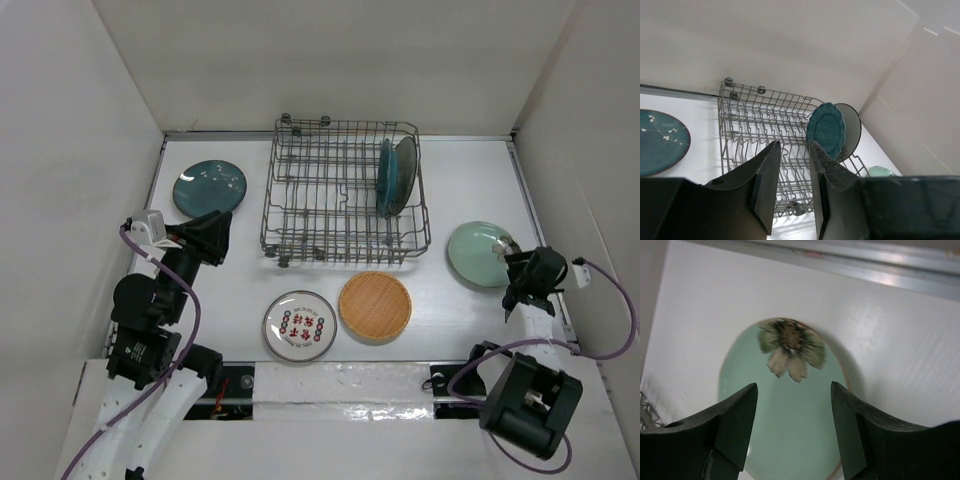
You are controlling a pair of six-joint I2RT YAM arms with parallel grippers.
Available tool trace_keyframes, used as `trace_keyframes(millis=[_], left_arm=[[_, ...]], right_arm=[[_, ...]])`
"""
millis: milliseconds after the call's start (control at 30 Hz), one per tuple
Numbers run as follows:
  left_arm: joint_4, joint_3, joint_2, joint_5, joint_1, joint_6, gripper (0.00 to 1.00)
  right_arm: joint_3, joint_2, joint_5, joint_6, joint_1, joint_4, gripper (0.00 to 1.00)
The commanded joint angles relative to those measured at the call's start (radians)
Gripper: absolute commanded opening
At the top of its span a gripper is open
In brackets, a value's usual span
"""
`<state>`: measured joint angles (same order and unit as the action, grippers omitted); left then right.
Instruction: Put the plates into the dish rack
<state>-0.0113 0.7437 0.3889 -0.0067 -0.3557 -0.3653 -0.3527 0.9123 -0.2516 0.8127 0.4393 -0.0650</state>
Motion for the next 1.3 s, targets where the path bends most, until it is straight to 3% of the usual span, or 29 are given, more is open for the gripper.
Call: trace_keyframes(millis=[0, 167, 500, 600, 733, 900, 1067, 1267], left_arm=[[0.063, -0.01, -0.036, 0.027, -0.006, -0.006, 0.27], [0.06, -0.01, -0.062, 0.014, -0.026, 0.0, 0.3], [0.056, -0.01, -0.065, 0.016, -0.026, 0.003, 0.3], [0.054, -0.01, -0.062, 0.016, -0.026, 0.003, 0.31], [0.053, -0.01, -0.053, -0.018, -0.026, 0.003, 0.3], [0.054, -0.013, -0.048, -0.022, -0.026, 0.003, 0.3], [0.056, -0.017, -0.035, -0.022, -0.026, 0.003, 0.3], [0.051, -0.017, -0.012, -0.033, -0.026, 0.008, 0.3]], right_arm=[[0.058, 0.017, 0.228, 0.014, 0.134, 0.01, 0.67], [0.072, 0.066, 0.362, -0.018, 0.266, -0.007, 0.68], [0.04, 0.338, 0.586, 0.014, 0.253, -0.243, 0.68], [0.037, 0.37, 0.577, 0.039, 0.237, -0.283, 0.6], [0.037, 0.385, 0.563, 0.077, 0.226, -0.323, 0.23], [0.058, 0.333, 0.499, 0.098, 0.205, -0.338, 0.02], [0.069, 0.15, 0.479, 0.161, 0.151, -0.367, 0.0], [-0.101, -0.114, 0.243, 0.119, -0.031, -0.198, 0.0]])
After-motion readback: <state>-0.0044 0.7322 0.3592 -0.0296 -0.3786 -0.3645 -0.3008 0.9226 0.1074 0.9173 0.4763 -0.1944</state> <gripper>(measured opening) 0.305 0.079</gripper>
